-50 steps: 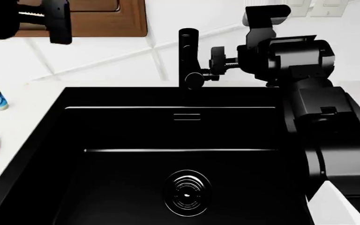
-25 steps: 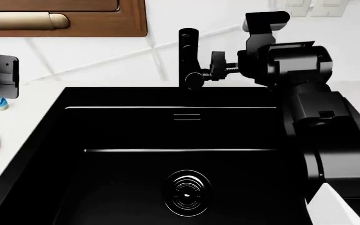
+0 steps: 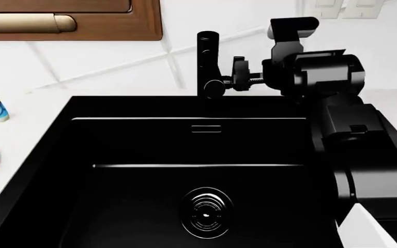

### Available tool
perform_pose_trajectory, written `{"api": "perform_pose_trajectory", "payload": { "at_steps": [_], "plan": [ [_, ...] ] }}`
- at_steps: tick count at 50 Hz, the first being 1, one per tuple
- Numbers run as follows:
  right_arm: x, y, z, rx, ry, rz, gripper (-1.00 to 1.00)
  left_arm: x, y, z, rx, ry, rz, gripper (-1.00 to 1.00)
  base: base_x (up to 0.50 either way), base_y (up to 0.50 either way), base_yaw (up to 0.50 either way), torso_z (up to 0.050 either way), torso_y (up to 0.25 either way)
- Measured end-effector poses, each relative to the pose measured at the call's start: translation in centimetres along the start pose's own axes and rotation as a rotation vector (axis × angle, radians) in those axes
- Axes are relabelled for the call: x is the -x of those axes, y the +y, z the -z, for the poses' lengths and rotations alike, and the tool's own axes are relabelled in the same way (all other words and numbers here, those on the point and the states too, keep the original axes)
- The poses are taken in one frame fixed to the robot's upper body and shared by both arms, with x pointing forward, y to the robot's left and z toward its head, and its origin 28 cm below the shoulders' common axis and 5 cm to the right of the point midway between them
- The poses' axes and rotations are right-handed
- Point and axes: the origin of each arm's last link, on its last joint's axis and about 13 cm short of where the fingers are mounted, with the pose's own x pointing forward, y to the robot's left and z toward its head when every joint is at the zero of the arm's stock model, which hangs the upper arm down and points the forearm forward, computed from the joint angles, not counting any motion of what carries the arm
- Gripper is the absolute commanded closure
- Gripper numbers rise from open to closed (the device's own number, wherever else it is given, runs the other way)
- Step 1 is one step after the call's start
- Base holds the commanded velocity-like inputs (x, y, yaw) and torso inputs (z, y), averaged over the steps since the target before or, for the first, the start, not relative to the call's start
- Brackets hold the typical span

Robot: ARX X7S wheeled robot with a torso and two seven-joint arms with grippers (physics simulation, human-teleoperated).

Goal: Pick the lamb chop from the counter and place it in the sink. Then turn on the sink faucet.

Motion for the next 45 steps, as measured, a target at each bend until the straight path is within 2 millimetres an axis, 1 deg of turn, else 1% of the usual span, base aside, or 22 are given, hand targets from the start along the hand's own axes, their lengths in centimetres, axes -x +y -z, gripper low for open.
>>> {"api": "perform_pose_trajectory", "payload": {
  "at_steps": [10,18,31,45],
  "plan": [
    [-0.1,-0.1,0.3,0.002,0.005,0.006,-1.0,-2.0,-0.2,0.0,0.122,0.091,0.011,-1.0,0.0,0.0,0.0,0.0,0.0],
    [-0.2,-0.2,0.5,0.001,0.009,0.01,-1.0,-3.2,-0.1,-0.3,0.227,0.125,-0.006,-1.0,0.0,0.0,0.0,0.0,0.0],
    [-0.3,-0.4,0.8,-0.007,0.014,0.014,-1.0,-4.4,0.6,-1.0,0.373,0.123,-0.088,-1.0,0.0,0.0,0.0,0.0,0.0],
    [-0.4,-0.5,1.1,-0.015,0.019,0.016,-1.0,-5.4,0.8,-1.2,0.424,0.112,-0.171,-1.0,0.0,0.0,0.0,0.0,0.0]
  ]
}}
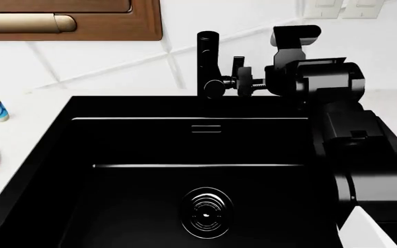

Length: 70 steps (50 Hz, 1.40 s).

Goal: Pick the lamb chop from the counter and place it in the sink. Then turn on the sink faucet.

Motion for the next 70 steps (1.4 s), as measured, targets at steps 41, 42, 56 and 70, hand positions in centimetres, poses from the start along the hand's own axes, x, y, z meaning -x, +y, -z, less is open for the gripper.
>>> {"api": "perform_pose_trajectory", "payload": {
  "at_steps": [41,42,56,70],
  "plan": [
    [-0.3,-0.2,0.7,-0.016,0.013,0.011,-1.0,-4.4,-0.7,3.2,-0.076,0.093,-0.061,-1.0,0.0,0.0,0.0,0.0,0.0],
    [-0.3,-0.2,0.7,-0.017,0.014,0.011,-1.0,-4.5,-0.7,3.3,-0.078,0.095,-0.061,-1.0,0.0,0.0,0.0,0.0,0.0],
    [-0.4,-0.4,1.0,-0.024,0.019,0.015,-1.0,-5.9,-1.1,4.3,-0.087,0.124,-0.066,-1.0,0.0,0.0,0.0,0.0,0.0],
    [-0.4,-0.4,1.1,-0.028,0.02,0.017,-1.0,-7.0,-1.1,5.0,-0.087,0.148,-0.073,-1.0,0.0,0.0,0.0,0.0,0.0]
  ]
}}
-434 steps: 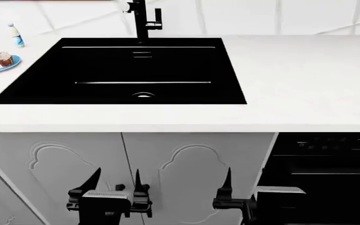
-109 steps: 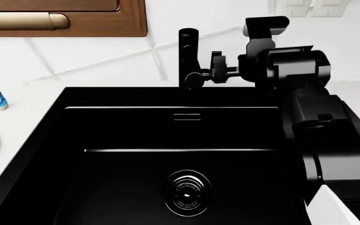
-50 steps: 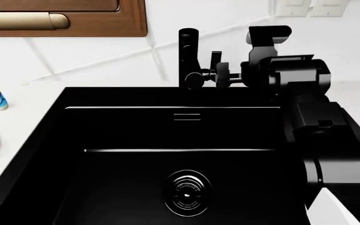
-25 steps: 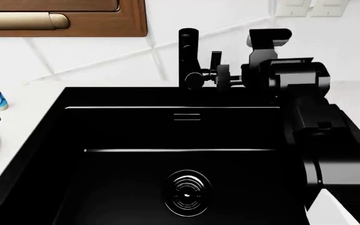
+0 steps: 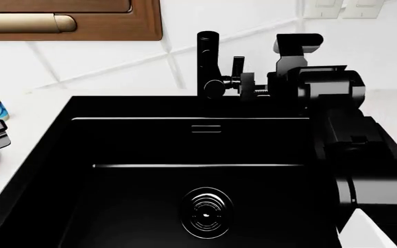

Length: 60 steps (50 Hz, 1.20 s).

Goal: Pick the lamb chop from the counter and place it in the sink. Then turn on the sink faucet.

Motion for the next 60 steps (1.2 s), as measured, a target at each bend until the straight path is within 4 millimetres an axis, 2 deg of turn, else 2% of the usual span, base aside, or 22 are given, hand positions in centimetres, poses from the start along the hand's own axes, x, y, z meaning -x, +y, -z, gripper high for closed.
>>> {"api": "perform_pose_trajectory", "payload": {
  "at_steps": [23,51,52,60],
  "plan": [
    [-0.2,-0.1,0.5,-0.004,0.008,0.004,-1.0,-1.9,0.3,0.6,0.026,0.034,-0.027,-1.0,0.0,0.0,0.0,0.0,0.0],
    [-0.3,-0.2,0.7,-0.007,0.009,0.006,-1.0,-2.5,0.1,0.8,-0.009,0.034,-0.024,-1.0,0.0,0.0,0.0,0.0,0.0],
    [-0.3,-0.2,0.7,-0.008,0.009,0.006,-1.0,-2.5,0.1,0.8,-0.009,0.033,-0.024,1.0,0.0,0.0,0.0,0.0,0.0],
    [-0.4,-0.2,0.8,-0.01,0.012,0.007,-1.0,-2.4,-0.4,0.9,0.003,0.023,0.004,1.0,0.0,0.0,0.0,0.0,0.0]
  ]
}}
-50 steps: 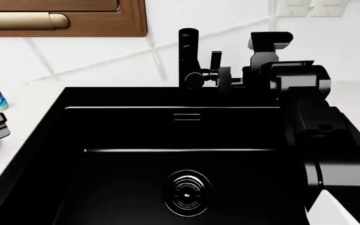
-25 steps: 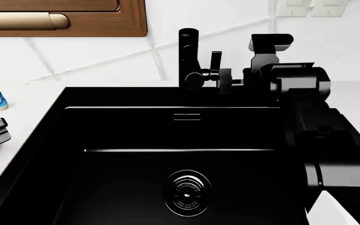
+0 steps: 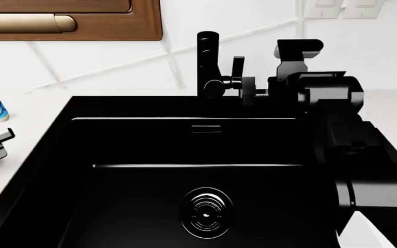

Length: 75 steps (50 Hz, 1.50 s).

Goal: Pick the lamb chop from the counter and place it in the sink. Then turn on the sink faucet.

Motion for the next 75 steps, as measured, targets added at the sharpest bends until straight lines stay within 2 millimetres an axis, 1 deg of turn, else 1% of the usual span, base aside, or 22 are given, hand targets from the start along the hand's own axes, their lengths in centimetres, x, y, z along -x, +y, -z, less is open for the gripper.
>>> {"api": "perform_pose_trajectory", "payload": {
  "at_steps": [10,14,17,25,31,37,49,57,66,71,75],
  "plan": [
    [0.0,-0.1,0.0,-0.003,0.0,0.002,-1.0,0.0,0.2,0.2,0.001,-0.012,-0.019,1.0,0.0,0.0,0.0,0.0,0.0],
    [0.0,-0.1,0.0,-0.003,-0.001,0.004,-1.0,0.4,0.4,0.1,0.006,-0.029,-0.022,1.0,0.0,0.0,0.0,0.0,0.0],
    [0.1,-0.2,-0.1,-0.003,-0.002,0.005,-1.0,1.2,0.5,-0.1,0.012,-0.052,-0.008,1.0,0.0,0.0,0.0,0.0,0.0],
    [0.1,-0.2,-0.1,-0.002,-0.003,0.01,-1.0,4.3,0.7,-0.6,0.009,-0.126,0.06,1.0,0.0,0.0,0.0,0.0,0.0],
    [0.1,-0.2,-0.1,-0.002,-0.003,0.014,-1.0,6.5,0.2,-0.3,-0.041,-0.171,0.131,1.0,0.0,0.0,0.0,0.0,0.0],
    [0.1,-0.2,-0.1,-0.002,-0.002,0.016,-1.0,8.1,-1.2,0.8,-0.132,-0.2,0.223,1.0,0.0,0.0,0.0,0.0,0.0],
    [0.2,-0.2,-0.3,0.0,-0.006,0.017,-1.0,10.9,-4.5,4.1,-0.348,-0.231,0.427,1.0,0.0,0.0,0.0,0.0,0.0],
    [0.2,-0.2,-0.5,0.001,-0.009,0.018,-1.0,12.2,-6.6,6.0,-0.477,-0.232,0.542,1.0,0.0,0.0,0.0,0.0,0.0],
    [0.2,-0.2,-0.4,0.001,-0.009,0.019,-1.0,12.7,-9.2,7.9,-0.633,-0.201,0.624,1.0,0.0,0.0,0.0,0.0,0.0],
    [0.2,-0.2,-0.4,0.002,-0.009,0.02,-1.0,12.2,-10.6,9.4,-0.736,-0.173,0.624,1.0,0.0,0.0,0.0,0.0,0.0],
    [0.2,-0.2,-0.3,0.003,-0.008,0.02,-1.0,11.2,-11.9,10.9,-0.822,-0.14,0.604,1.0,0.0,0.0,0.0,0.0,0.0]
  ]
}}
